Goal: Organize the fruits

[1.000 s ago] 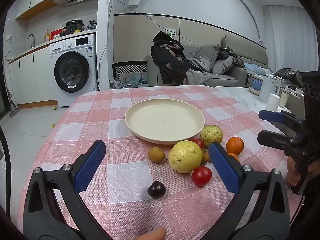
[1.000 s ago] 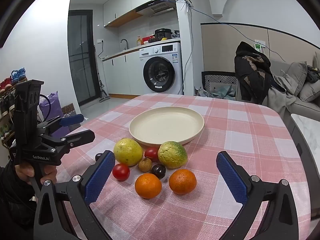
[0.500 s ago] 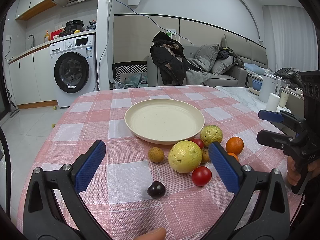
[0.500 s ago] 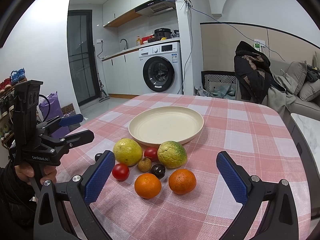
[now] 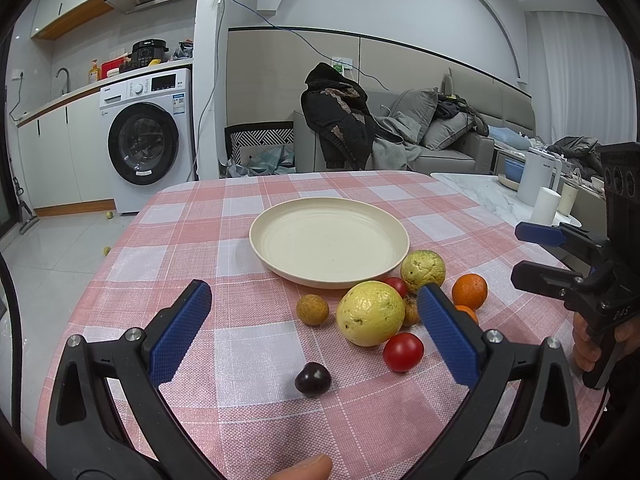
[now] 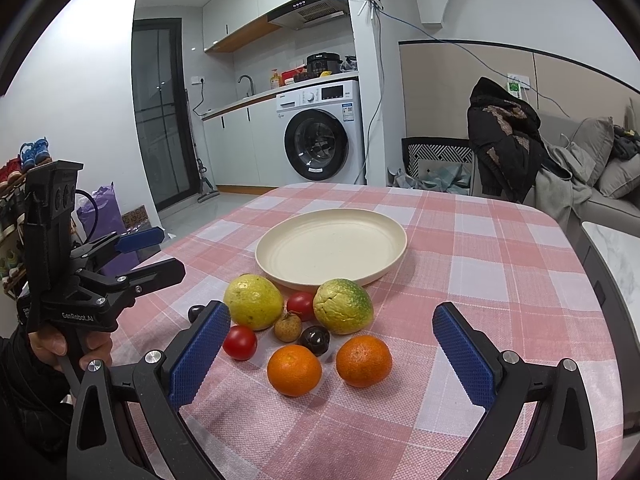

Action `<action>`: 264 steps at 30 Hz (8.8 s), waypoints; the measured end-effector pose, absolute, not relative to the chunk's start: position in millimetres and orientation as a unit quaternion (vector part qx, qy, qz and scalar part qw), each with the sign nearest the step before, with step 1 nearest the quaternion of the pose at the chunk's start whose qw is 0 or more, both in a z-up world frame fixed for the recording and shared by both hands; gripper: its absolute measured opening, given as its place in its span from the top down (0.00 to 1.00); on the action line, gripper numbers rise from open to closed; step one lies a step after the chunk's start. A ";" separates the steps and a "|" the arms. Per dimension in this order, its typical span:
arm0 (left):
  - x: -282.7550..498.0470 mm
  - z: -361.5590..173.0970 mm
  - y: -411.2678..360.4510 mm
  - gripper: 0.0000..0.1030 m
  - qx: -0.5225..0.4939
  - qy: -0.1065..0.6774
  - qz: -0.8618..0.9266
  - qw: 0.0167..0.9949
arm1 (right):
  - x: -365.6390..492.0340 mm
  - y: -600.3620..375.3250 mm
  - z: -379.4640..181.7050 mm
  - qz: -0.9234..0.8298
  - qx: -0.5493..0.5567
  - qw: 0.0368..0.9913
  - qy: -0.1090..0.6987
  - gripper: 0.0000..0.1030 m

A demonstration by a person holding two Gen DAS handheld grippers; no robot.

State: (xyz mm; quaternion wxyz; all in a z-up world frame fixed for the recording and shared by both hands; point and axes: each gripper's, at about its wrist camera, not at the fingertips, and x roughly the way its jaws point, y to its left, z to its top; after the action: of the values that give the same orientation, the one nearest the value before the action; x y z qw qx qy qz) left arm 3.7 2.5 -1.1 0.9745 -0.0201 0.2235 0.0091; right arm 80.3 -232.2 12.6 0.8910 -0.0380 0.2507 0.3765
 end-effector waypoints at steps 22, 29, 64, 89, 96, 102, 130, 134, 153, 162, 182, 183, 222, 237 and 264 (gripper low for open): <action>4.5 -7.2 7.1 0.00 0.003 0.266 0.018 0.964 | 114.9 -232.7 -4.3 0.313 -0.074 0.878 0.354 0.00; 19.5 -25.7 16.5 0.00 -0.012 0.341 0.016 0.940 | 123.4 -232.3 -16.8 0.296 -0.088 0.869 0.387 0.00; 44.2 -58.4 17.4 0.79 -0.041 0.432 -0.040 0.900 | 139.1 -224.3 -33.4 0.332 -0.046 0.825 0.455 0.49; 30.4 -22.2 13.2 0.79 -0.033 0.361 -0.051 0.931 | 134.4 -227.6 -5.7 0.342 -0.019 0.850 0.400 0.62; 31.8 -8.3 4.8 0.79 -0.022 0.335 -0.056 0.940 | 140.6 -217.2 8.9 0.349 -0.011 0.858 0.377 0.62; 42.2 -0.4 1.4 0.79 -0.019 0.325 -0.059 0.944 | 148.0 -206.0 15.9 0.353 -0.002 0.856 0.377 0.62; 129.3 -14.7 6.8 0.79 -0.032 0.335 -0.040 0.941 | 191.4 -155.7 -0.4 0.339 -0.002 0.848 0.407 0.62; 137.1 -20.4 8.2 0.79 -0.035 0.343 -0.037 0.938 | 199.8 -151.9 -4.0 0.333 -0.004 0.847 0.415 0.62; 140.1 -27.2 20.1 0.74 -0.035 0.344 -0.024 0.938 | 202.6 -162.3 -0.3 0.348 0.039 0.844 0.406 0.51; 92.0 -7.0 20.4 0.05 -0.012 0.293 -0.011 0.956 | 179.2 -184.0 15.4 0.347 0.010 0.859 0.377 0.06; 38.1 -3.4 1.5 0.00 -0.021 0.304 -0.026 0.952 | 133.8 -203.7 12.7 0.322 -0.024 0.870 0.373 0.00; 37.4 -3.7 1.6 0.00 -0.023 0.303 -0.025 0.952 | 132.0 -204.6 11.9 0.319 -0.025 0.870 0.376 0.00; 36.0 -32.7 -15.1 0.00 -0.008 0.362 -0.030 0.932 | 103.3 -176.4 -32.2 0.346 -0.135 0.820 0.435 0.19; 37.5 -35.4 -19.7 0.00 -0.008 0.371 -0.045 0.928 | 96.0 -172.7 -32.2 0.371 -0.133 0.806 0.442 0.36; 49.4 -53.0 -29.5 0.22 -0.050 0.429 -0.097 0.897 | 97.4 -187.4 -12.8 0.371 -0.097 0.827 0.410 0.61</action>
State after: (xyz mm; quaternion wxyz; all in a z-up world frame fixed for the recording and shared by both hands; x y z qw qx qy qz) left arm 49.4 -29.5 -53.0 0.8967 -0.0505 0.4289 -0.0972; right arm 97.4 -187.4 -12.8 0.8274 -0.0972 0.4104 0.3709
